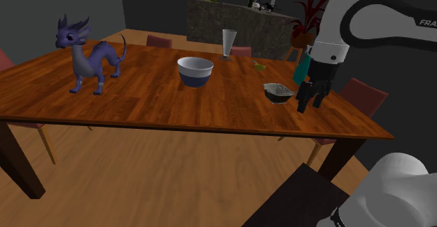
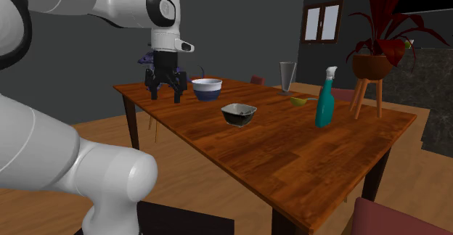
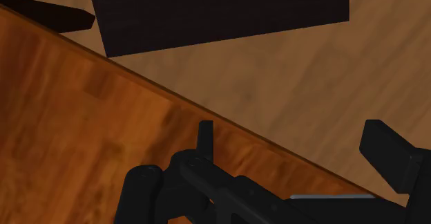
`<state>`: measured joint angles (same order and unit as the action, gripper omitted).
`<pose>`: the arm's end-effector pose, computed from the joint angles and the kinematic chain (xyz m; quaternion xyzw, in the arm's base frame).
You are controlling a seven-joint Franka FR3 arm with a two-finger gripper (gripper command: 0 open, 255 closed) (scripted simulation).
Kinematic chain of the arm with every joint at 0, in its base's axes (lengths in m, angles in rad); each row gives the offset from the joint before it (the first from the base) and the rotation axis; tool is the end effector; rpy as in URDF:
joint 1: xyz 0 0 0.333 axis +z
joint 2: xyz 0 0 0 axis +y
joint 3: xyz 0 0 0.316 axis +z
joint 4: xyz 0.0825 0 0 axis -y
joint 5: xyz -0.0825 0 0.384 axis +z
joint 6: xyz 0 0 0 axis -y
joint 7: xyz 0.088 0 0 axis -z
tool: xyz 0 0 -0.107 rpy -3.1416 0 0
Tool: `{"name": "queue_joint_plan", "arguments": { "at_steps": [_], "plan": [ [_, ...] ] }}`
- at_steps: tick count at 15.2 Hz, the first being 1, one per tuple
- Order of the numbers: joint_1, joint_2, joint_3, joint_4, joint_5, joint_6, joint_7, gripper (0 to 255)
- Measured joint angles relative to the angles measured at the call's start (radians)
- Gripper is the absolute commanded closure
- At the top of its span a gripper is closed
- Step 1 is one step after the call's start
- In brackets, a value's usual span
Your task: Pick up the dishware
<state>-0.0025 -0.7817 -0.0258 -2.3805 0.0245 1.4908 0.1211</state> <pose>0.2980 -0.0077 0.5712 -0.9959 0.0700 0.0550 0.0186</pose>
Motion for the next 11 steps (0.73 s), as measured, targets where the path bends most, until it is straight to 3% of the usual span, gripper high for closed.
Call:
{"name": "queue_joint_plan", "arguments": {
  "at_steps": [4,11],
  "plan": [
    [-0.011,0.044,-0.041,0.018,-0.017,0.039,-0.041,0],
    [-0.037,0.221,-0.177,0.104,-0.043,0.168,-0.183,0]
  ]
}}
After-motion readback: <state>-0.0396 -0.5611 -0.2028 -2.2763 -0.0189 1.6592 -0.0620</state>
